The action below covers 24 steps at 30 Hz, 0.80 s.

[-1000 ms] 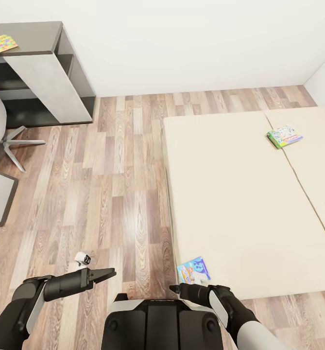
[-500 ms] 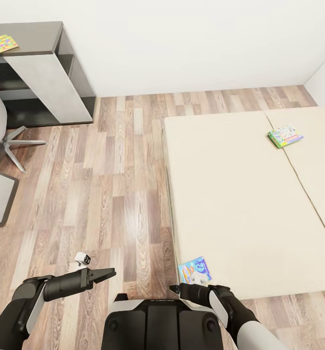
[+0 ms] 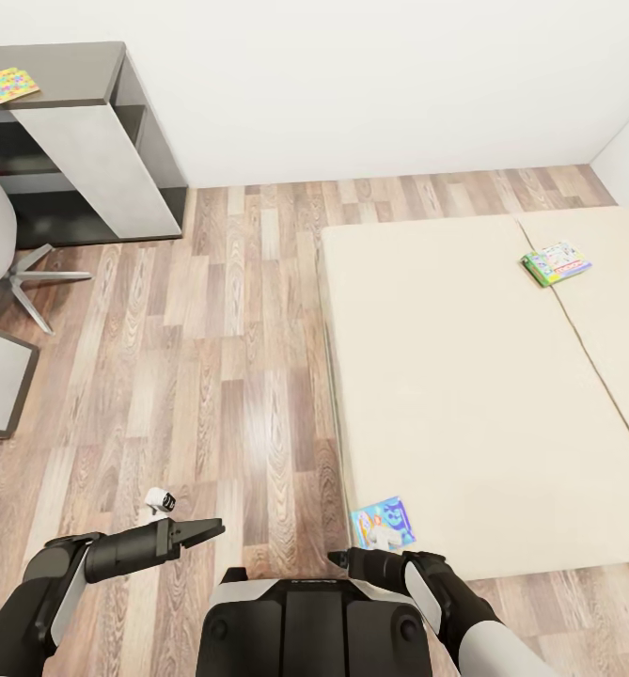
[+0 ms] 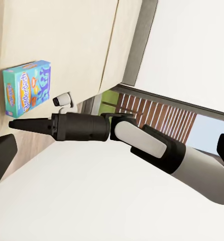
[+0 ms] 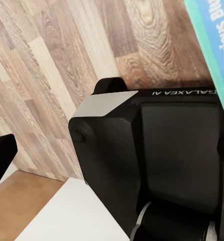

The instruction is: Put all the toys in the child's room - the three board games (two on the bed and one on the table), the two jigsaw puzzles on the table, and the tennis ball on the table - inside the toy box on the table in the child's room.

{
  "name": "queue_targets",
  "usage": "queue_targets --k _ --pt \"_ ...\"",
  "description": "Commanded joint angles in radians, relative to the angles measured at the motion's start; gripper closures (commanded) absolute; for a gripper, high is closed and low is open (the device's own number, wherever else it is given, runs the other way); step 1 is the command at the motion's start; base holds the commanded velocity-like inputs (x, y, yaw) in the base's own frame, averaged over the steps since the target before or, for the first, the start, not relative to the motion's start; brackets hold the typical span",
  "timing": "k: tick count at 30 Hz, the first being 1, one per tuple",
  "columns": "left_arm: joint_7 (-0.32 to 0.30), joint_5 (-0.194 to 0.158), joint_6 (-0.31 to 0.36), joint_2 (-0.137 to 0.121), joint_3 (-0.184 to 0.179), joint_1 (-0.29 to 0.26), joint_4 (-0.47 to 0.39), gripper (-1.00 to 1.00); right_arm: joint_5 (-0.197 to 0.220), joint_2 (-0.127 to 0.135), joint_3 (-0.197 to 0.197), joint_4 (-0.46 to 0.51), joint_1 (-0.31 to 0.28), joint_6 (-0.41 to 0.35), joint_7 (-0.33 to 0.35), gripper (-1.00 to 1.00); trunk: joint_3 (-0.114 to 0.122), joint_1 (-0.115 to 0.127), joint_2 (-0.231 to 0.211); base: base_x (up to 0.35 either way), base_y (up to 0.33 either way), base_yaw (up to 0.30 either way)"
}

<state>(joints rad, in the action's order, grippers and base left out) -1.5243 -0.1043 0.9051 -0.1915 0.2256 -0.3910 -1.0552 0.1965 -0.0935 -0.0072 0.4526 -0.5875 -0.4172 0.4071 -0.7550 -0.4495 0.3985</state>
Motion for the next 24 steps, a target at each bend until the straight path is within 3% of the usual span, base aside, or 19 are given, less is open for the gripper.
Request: queue_targets --k 1,24 --pt "-0.004 0.000 0.011 0.000 0.000 0.000 0.000 -1.00 0.008 0.000 -0.001 0.001 0.000 -0.008 -0.001 -1.00 -0.001 -0.001 0.001 0.000 0.019 0.000" --pt "-0.004 0.000 0.009 0.000 0.001 0.000 0.000 -1.00 0.009 0.000 -0.001 0.001 0.000 -0.006 0.001 -1.00 -0.001 -0.001 0.001 0.000 0.001 0.000"
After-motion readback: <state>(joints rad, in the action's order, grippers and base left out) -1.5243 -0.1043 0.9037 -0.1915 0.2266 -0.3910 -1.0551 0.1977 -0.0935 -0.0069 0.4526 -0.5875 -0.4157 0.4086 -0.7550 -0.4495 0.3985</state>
